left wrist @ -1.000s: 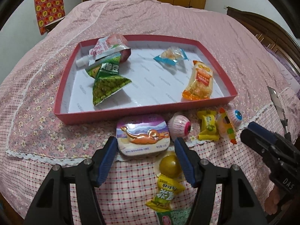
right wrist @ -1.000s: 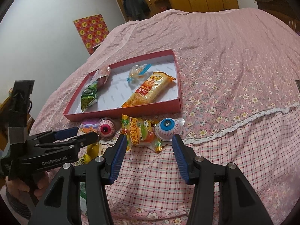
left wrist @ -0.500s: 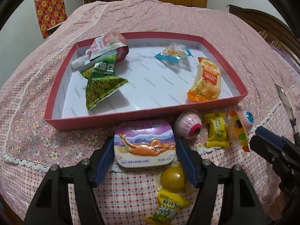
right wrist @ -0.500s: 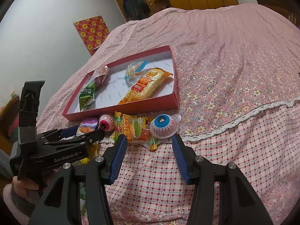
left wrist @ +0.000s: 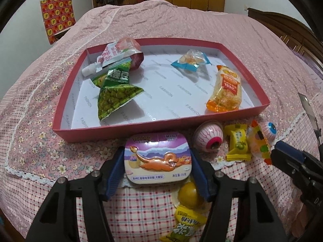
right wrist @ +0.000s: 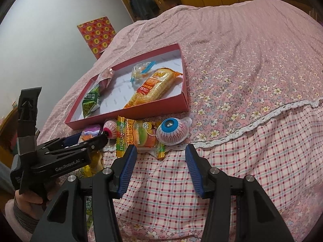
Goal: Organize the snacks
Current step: 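Grasp the purple Pokémon tin with the left tool while the right tool grasps the eyeball candy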
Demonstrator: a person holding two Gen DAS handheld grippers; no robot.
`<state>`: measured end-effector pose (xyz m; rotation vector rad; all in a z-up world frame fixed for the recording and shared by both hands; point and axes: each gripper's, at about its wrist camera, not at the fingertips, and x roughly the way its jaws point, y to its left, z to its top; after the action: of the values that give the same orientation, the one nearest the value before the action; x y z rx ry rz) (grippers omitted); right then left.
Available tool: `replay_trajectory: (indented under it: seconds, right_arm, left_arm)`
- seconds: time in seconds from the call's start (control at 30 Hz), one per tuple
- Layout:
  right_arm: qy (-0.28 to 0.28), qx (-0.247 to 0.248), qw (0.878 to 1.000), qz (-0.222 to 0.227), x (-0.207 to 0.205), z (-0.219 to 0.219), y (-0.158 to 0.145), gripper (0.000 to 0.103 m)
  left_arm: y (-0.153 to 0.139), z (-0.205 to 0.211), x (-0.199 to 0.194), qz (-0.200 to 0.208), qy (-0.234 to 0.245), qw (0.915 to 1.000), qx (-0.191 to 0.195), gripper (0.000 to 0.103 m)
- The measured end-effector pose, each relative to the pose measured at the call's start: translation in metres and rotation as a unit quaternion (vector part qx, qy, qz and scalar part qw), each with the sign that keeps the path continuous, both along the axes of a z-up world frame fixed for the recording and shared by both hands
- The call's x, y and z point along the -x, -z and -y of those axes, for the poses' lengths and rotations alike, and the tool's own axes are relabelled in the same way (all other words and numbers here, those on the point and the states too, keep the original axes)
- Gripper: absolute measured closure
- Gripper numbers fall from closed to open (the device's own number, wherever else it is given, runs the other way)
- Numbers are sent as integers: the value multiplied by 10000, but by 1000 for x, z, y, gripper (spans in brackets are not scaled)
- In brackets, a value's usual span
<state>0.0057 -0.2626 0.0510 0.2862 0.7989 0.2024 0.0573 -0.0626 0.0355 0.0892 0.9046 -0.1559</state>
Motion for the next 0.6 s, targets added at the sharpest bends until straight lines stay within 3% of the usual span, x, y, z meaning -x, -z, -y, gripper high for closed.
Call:
replay_trajectory:
  seconds: [0.47, 0.6]
  right_arm:
    - [111, 24, 9999, 37, -12, -6, -5, 52]
    - [409, 88, 9991, 61, -17, -5, -6, 52]
  left_arm:
    - [-14, -33, 14, 78, -233, 9993, 274, 38]
    - [-16, -39, 16, 92, -259, 9991, 337, 38]
